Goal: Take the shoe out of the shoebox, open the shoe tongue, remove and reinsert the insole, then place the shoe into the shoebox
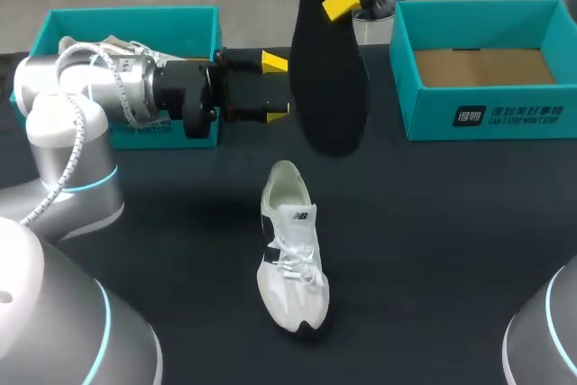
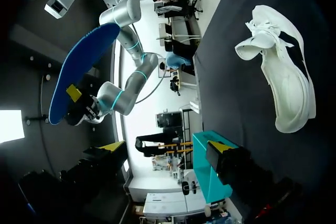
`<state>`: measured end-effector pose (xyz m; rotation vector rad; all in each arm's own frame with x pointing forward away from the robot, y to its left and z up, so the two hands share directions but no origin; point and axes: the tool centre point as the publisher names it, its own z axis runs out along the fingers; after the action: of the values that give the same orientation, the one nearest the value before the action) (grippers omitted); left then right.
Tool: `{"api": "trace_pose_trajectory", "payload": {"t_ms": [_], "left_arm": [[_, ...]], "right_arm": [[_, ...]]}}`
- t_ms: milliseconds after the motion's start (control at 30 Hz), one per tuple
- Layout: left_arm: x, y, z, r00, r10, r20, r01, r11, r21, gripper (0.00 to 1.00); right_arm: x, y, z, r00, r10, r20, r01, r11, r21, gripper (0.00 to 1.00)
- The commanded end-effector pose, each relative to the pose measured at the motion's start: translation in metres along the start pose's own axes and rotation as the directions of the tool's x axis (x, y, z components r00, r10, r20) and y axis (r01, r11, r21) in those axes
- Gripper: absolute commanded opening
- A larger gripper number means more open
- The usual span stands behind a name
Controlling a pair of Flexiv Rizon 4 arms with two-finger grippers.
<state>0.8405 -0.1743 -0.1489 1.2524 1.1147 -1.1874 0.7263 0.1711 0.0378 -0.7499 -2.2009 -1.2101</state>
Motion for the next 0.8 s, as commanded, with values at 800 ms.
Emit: {"api": "trace_pose_trajectory", "payload": {"t_ms": [800], "left_arm": [[0.001, 0.000, 0.001, 1.000, 0.002, 0.001, -0.002, 1.000, -0.002, 1.00]], "right_arm": [[-0.160, -0.002, -0.001, 0.971, 0.223, 0.088, -0.223, 0.975, -0.017, 0.00]]}}
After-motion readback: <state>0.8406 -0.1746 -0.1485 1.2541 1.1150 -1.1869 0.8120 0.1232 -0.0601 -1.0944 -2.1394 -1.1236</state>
